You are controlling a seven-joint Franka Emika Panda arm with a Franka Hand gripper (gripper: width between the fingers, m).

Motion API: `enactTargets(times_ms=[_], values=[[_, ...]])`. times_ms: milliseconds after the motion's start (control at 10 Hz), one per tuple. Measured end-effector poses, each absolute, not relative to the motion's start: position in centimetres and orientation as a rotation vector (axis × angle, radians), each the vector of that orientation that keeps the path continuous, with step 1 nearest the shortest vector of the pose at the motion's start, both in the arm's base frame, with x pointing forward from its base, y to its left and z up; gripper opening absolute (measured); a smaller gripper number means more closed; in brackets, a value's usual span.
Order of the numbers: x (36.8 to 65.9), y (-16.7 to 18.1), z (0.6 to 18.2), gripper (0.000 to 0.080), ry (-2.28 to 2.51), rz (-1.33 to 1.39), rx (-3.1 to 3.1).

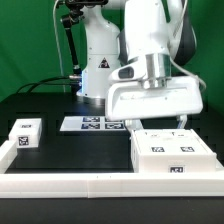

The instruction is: Assemble cabinet

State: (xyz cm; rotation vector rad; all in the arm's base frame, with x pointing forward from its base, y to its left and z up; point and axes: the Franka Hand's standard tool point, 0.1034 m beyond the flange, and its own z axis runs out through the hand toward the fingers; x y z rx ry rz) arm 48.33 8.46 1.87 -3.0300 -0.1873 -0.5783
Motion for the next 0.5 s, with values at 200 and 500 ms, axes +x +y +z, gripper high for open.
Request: enactTargets(times_ms=[200, 500], values=[[48.23, 8.16, 0.61, 0.0797, -0.192, -0.537, -3.039], [47.99, 8.32, 0.29, 0.0797, -0.184, -0.525, -3.039]])
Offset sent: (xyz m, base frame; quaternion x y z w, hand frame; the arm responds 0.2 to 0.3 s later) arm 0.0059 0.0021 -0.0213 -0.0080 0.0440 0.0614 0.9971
